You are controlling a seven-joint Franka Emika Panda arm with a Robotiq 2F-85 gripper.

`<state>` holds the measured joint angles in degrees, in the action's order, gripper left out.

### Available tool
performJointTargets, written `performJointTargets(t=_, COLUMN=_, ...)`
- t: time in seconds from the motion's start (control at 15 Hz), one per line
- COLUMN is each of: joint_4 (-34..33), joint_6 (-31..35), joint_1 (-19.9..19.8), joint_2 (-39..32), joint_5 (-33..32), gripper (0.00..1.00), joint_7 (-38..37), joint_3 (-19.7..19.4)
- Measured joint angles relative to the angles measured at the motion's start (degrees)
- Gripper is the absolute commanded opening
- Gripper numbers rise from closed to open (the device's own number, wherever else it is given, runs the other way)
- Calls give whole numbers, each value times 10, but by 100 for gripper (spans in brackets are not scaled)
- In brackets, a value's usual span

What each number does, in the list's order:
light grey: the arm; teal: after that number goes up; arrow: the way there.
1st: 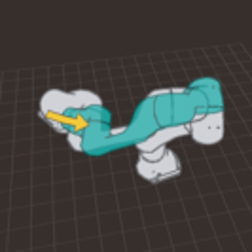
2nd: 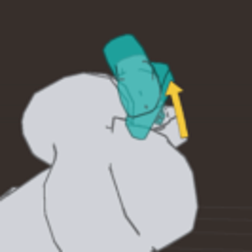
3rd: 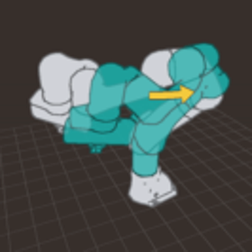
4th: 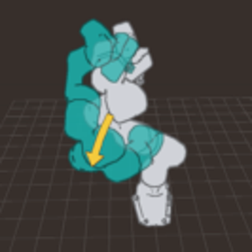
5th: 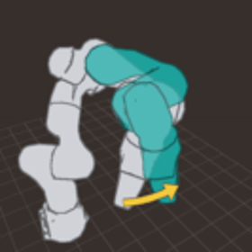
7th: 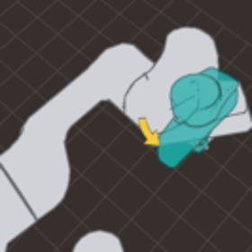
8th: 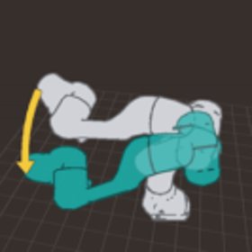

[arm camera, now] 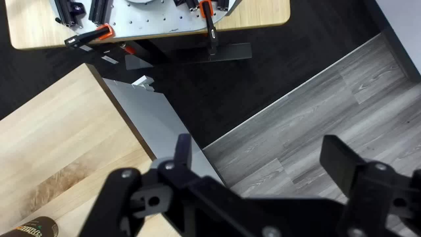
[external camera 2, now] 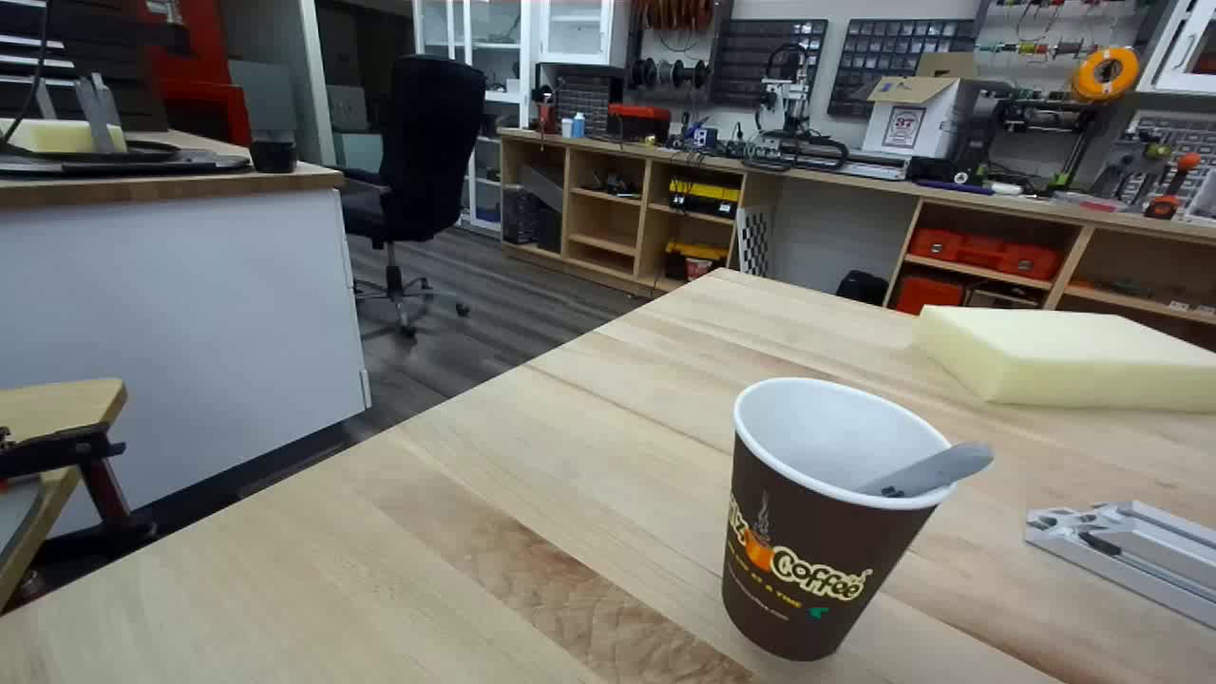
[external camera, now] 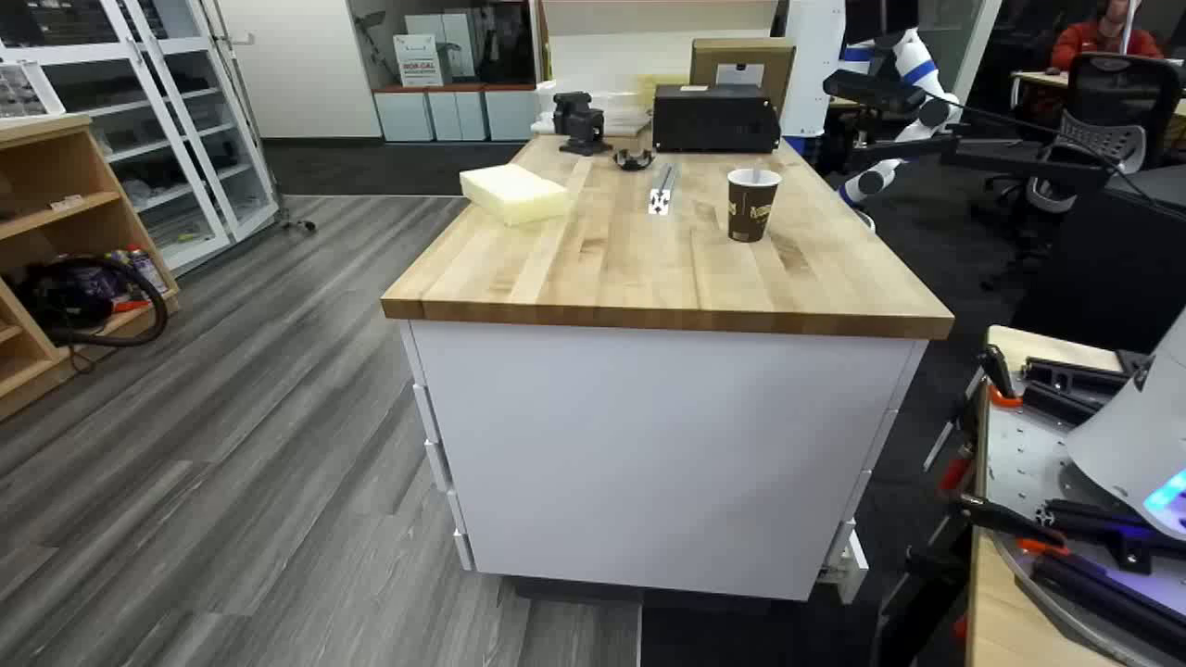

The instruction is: Take the pen out of the brown coffee cup

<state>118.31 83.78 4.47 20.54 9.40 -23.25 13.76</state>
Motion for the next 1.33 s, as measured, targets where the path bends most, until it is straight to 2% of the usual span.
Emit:
performJointTargets(t=0.67, joint_4=2, joint_6=0, joint_1=0, joint_2=0, joint_5=-6, gripper=100, joint_7=9, joint_3=-11)
performJointTargets(t=1.33, joint_4=19, joint_6=27, joint_1=-12, joint_2=13, joint_5=-107, gripper=100, joint_7=109, joint_3=-79)
